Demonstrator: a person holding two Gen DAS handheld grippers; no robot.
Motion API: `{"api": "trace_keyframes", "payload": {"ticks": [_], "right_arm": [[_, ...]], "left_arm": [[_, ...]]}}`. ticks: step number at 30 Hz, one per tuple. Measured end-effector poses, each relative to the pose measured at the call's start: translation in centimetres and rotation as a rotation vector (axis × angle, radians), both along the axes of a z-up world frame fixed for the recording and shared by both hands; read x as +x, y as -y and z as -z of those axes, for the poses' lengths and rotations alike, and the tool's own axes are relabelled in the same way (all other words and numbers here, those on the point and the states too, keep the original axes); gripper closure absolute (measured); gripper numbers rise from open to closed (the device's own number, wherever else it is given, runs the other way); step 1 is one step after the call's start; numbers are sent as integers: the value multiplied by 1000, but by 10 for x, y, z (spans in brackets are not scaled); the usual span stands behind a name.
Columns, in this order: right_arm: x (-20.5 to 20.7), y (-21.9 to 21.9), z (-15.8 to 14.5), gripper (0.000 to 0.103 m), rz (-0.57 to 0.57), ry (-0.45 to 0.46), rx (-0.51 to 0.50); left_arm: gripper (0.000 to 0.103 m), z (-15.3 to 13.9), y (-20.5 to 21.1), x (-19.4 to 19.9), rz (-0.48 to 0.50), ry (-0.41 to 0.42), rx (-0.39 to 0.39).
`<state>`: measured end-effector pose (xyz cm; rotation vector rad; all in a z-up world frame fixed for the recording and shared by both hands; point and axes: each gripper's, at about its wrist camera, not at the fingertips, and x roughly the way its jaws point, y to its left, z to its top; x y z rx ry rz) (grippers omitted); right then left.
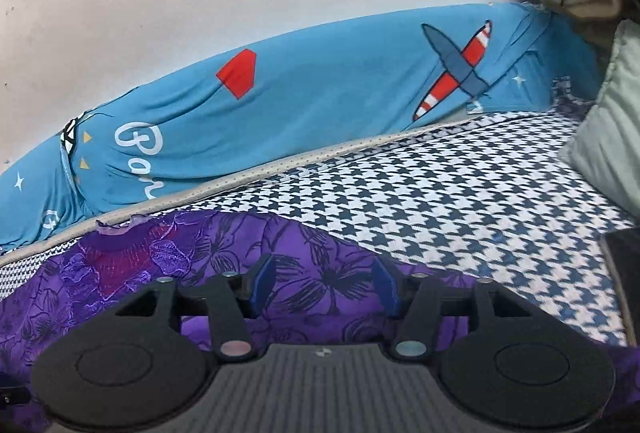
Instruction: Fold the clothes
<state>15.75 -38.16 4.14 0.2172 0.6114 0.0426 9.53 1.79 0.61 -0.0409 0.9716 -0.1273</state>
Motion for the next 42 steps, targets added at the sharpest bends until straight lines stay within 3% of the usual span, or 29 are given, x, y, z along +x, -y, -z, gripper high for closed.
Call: {"api": "trace_keyframes", "payload": {"ticks": [3, 15, 31, 32, 34, 36, 39, 42], "right_arm": [[11, 1, 3, 36, -26, 19, 20], [72, -29, 15, 35, -143, 4, -17], [102, -55, 40, 35, -222, -50, -107], [103, -58, 41, 40, -233, -54, -117], [105, -64, 43, 60, -248, -53, -146], [106, -69, 43, 89, -246, -48, -192], [108, -69, 38, 94, -234, -23, -196], [107, -66, 19, 95, -171, 89, -153]], "left_arm": [[10, 2, 2, 4, -1, -12, -5], [10, 9, 8, 15, 5, -65, -25], [10, 12, 13, 18, 17, -83, -15], [10, 12, 13, 18, 17, -84, -15], [10, 13, 14, 18, 18, -86, -14], [8, 13, 14, 19, 18, -88, -13], [8, 14, 17, 19, 18, -86, -9], [8, 13, 21, 20, 19, -74, -11]]}}
